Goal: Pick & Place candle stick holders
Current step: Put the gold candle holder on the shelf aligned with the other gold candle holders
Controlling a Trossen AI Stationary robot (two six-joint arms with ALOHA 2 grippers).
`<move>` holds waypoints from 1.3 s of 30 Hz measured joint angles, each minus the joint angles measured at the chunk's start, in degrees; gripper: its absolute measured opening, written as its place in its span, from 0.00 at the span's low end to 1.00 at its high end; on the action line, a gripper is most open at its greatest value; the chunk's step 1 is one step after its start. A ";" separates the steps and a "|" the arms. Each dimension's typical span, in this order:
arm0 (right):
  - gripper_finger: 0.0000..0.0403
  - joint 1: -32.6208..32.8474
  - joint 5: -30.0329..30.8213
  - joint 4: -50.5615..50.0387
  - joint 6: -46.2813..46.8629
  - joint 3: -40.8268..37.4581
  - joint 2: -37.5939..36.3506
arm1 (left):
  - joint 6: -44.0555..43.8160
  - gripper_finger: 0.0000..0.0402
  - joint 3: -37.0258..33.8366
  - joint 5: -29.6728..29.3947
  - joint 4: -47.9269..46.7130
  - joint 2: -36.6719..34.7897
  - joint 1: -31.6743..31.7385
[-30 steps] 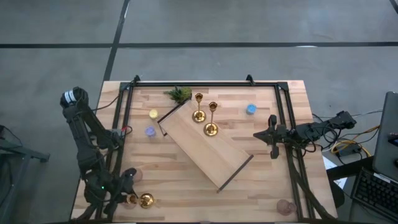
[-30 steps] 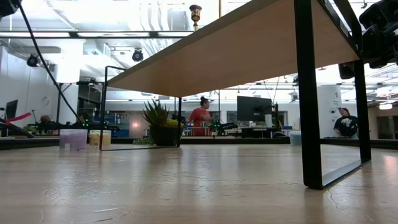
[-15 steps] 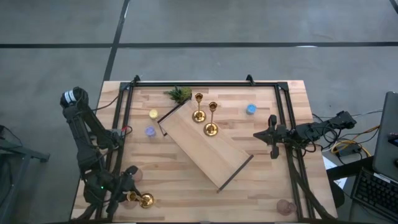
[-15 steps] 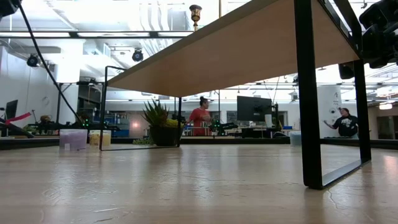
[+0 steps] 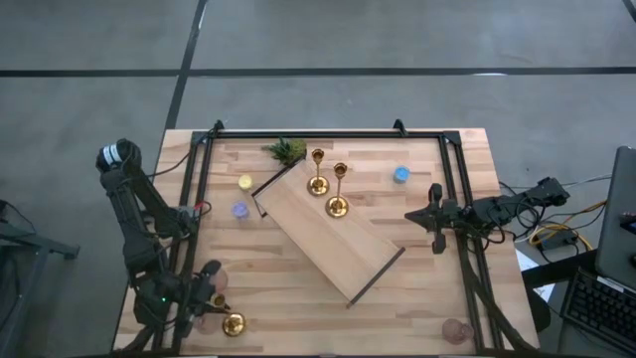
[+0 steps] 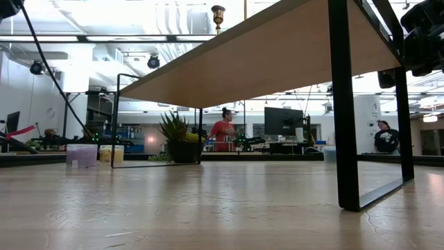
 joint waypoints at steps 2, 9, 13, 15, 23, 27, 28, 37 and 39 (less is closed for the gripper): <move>0.02 0.00 0.01 0.00 -0.04 0.00 0.00 | 0.01 0.05 -0.01 -1.38 -0.04 0.00 0.00; 0.02 -0.02 0.01 0.00 0.00 0.00 0.00 | 2.22 0.07 0.32 -13.29 0.39 0.00 0.05; 0.02 -0.01 0.02 0.00 -0.04 0.00 0.00 | 3.97 0.05 2.75 -20.80 0.93 -0.17 0.13; 0.02 0.00 0.00 0.01 0.01 0.00 0.00 | 7.53 0.05 4.76 -23.39 1.03 -0.17 0.24; 0.02 0.00 0.01 -0.01 -0.04 0.00 0.00 | 21.67 0.06 12.10 -29.94 6.34 -0.17 6.24; 0.02 -0.02 0.02 0.00 -0.04 0.00 0.00 | 30.53 0.05 13.06 -27.25 14.77 -0.21 13.02; 0.02 -0.01 0.02 -0.01 -0.02 0.00 0.00 | 32.58 0.06 13.18 -24.60 16.80 -0.20 15.18; 0.02 -0.02 0.01 0.00 -0.03 0.00 0.00 | 38.66 0.06 13.32 2.38 29.41 0.87 35.39; 0.02 -0.02 0.02 0.01 0.00 0.00 0.00 | 38.65 0.06 13.32 7.09 31.50 2.06 39.38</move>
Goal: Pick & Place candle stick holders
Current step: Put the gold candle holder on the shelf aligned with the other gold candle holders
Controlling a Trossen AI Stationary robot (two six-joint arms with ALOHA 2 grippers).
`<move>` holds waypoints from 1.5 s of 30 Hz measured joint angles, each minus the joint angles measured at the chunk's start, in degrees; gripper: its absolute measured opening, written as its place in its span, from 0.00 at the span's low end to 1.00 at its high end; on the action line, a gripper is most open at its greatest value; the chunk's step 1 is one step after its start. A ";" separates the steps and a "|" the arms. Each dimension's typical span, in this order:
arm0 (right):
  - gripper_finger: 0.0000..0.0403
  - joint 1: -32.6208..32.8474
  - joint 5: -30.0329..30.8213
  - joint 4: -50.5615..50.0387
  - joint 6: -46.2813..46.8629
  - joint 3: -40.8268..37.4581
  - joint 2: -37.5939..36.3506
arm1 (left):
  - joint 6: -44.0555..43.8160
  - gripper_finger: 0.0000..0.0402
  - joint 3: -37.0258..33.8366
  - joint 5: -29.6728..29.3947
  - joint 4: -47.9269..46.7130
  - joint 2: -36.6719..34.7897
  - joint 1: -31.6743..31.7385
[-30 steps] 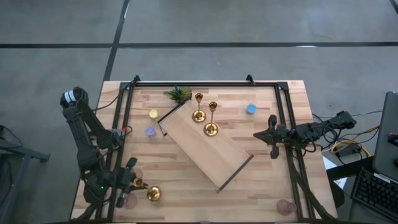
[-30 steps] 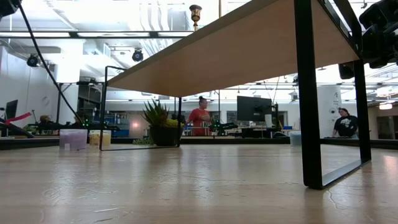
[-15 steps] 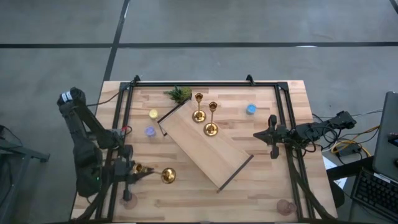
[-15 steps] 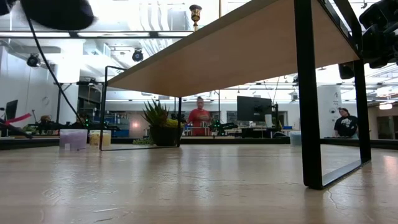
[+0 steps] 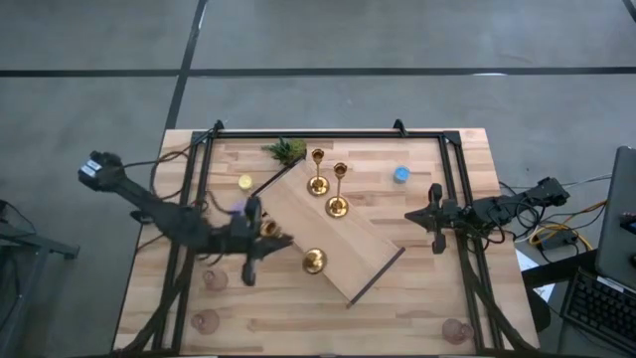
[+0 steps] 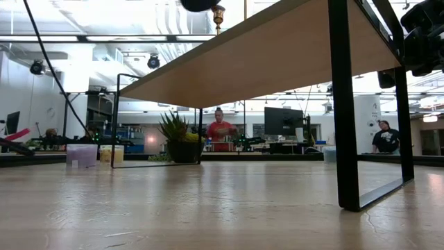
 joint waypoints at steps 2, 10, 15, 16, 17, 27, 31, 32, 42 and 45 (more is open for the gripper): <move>0.02 0.00 -0.02 0.00 -0.04 0.00 0.00 | -0.23 0.06 0.00 2.54 1.62 1.58 3.01; 0.02 0.02 -0.02 -0.02 0.00 0.00 0.00 | 1.35 0.06 0.00 3.39 8.39 9.18 8.10; 0.02 0.01 0.00 0.00 0.00 0.00 0.00 | 4.23 0.06 0.07 1.98 13.39 12.64 8.25; 0.02 0.01 -0.02 0.00 -0.03 0.00 0.00 | 4.79 0.06 0.61 1.80 13.52 13.23 8.38; 0.02 0.00 -0.02 -0.01 -0.06 0.00 0.00 | 5.38 0.06 1.37 1.67 13.60 13.82 8.45; 0.02 0.02 -0.02 0.00 -0.26 0.00 0.00 | 9.59 0.06 12.60 1.82 6.51 23.27 9.32; 0.02 0.01 -0.02 0.00 -0.26 0.00 0.00 | 9.80 0.06 15.42 1.64 6.11 25.71 9.88; 0.02 0.01 -0.01 0.00 -0.26 0.00 -0.01 | 9.92 0.06 15.94 1.06 6.07 26.12 9.96; 0.02 0.00 -0.02 0.00 -0.28 0.00 -0.02 | 8.09 0.06 16.83 -0.46 5.34 26.73 12.56; 0.02 0.00 0.00 0.00 -0.28 0.00 -0.02 | 6.87 0.07 16.83 -0.31 4.34 26.73 13.05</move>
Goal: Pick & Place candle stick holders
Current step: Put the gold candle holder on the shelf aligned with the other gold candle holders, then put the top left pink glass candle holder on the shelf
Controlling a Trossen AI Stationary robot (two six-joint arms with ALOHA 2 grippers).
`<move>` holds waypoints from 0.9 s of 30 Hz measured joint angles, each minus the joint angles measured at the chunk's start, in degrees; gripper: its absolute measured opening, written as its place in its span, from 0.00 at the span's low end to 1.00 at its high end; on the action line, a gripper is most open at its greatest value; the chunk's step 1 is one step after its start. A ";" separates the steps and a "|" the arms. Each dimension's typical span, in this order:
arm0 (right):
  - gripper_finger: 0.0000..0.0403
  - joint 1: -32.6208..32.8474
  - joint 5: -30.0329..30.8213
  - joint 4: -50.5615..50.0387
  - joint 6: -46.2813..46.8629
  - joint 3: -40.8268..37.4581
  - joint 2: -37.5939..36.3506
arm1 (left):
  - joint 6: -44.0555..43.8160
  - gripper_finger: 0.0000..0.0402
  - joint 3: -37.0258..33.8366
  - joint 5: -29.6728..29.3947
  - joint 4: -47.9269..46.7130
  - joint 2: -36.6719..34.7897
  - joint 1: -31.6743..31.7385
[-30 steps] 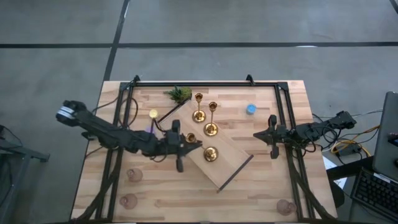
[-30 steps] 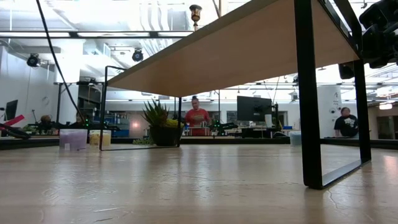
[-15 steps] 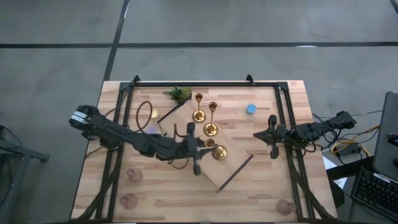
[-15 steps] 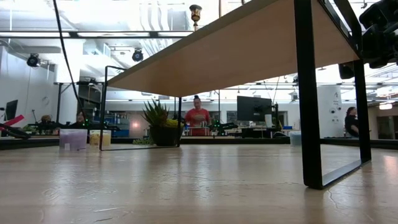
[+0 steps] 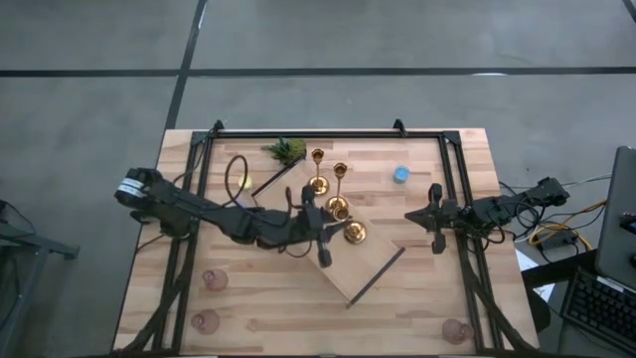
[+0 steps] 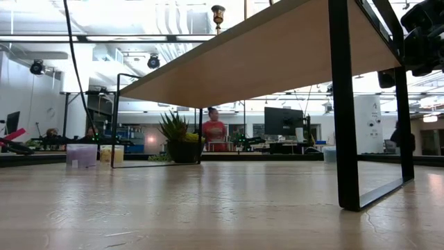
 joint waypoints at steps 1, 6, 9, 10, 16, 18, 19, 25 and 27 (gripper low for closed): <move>0.02 0.00 -0.01 -0.01 -0.01 0.00 0.00 | -0.06 0.08 0.00 0.00 -0.20 -0.02 0.11; 0.02 0.02 -0.02 0.00 -0.02 0.00 0.00 | -0.05 0.11 -0.06 0.04 -1.39 0.06 0.20; 0.02 0.00 -0.02 0.00 -0.02 0.00 0.00 | 0.22 0.11 -0.07 0.40 -1.27 0.04 0.22; 0.02 0.00 -0.02 0.00 -0.02 0.00 0.00 | 0.30 0.12 -0.05 1.09 -1.41 0.04 0.22; 0.02 0.01 -0.01 0.00 -0.02 0.00 0.00 | -0.44 0.12 -0.07 1.46 -3.21 0.04 0.22; 0.02 0.00 -0.01 0.00 -0.03 0.00 0.00 | -0.78 0.12 -0.11 1.46 -3.81 0.04 0.22; 0.02 0.00 -0.02 0.00 -0.04 0.00 0.00 | -1.14 0.12 -0.11 1.46 -4.15 0.04 0.22; 0.02 0.00 -0.02 0.00 -0.04 0.00 0.00 | -4.71 0.12 -0.11 1.44 -9.04 0.04 0.13; 0.02 0.01 -0.01 -0.01 -0.04 0.00 0.00 | -6.37 0.12 -0.26 1.44 -11.42 0.04 -0.06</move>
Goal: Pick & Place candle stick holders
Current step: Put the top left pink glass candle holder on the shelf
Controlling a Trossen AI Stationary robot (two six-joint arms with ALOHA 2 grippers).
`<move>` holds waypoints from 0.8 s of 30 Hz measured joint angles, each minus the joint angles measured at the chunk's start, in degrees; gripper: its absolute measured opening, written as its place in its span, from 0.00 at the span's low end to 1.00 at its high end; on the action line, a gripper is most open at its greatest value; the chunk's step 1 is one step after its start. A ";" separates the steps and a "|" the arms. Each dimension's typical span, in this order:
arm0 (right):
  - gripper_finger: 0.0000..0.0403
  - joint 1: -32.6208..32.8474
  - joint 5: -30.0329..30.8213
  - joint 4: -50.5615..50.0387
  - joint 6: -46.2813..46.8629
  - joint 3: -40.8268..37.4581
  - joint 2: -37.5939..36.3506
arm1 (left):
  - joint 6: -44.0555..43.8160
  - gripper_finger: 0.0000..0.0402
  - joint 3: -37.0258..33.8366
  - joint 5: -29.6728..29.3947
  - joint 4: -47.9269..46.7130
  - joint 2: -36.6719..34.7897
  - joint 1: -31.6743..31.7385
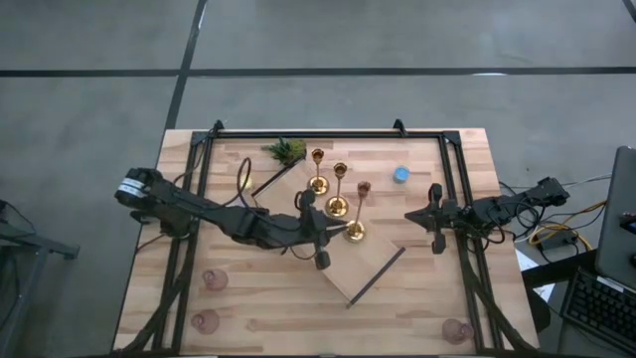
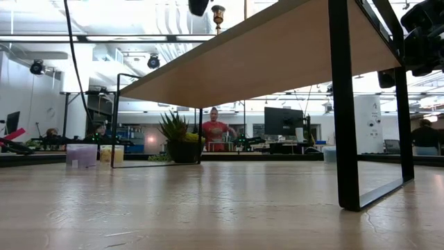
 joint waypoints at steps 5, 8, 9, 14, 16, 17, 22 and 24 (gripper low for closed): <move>0.02 -0.01 0.01 0.01 0.00 0.00 0.02 | -1.39 0.12 -3.35 -0.01 -0.02 0.00 -0.02; 0.02 -0.01 -0.01 -0.01 0.00 0.00 0.02 | -1.68 0.11 -5.93 -0.07 2.76 0.00 0.00; 0.02 -0.01 -0.01 0.01 0.00 0.00 0.02 | -1.62 0.11 -7.00 -0.07 4.32 0.00 0.00; 0.02 -0.01 0.01 0.01 0.00 0.00 0.02 | 0.28 0.07 -11.33 3.33 10.50 0.00 -0.02; 0.02 -0.01 0.01 0.01 0.00 0.00 0.00 | -0.10 0.05 -12.27 3.64 11.56 0.42 0.03; 0.02 -0.01 0.01 0.01 0.00 0.00 0.00 | -0.01 0.03 -12.43 3.73 11.74 0.63 0.03; 0.02 -0.01 0.01 -0.01 0.00 0.00 0.00 | 1.54 0.01 -13.07 4.93 12.31 1.09 -1.18; 0.02 0.01 -0.01 0.01 0.00 0.00 0.00 | 2.89 0.02 -13.25 5.80 12.15 1.11 -2.26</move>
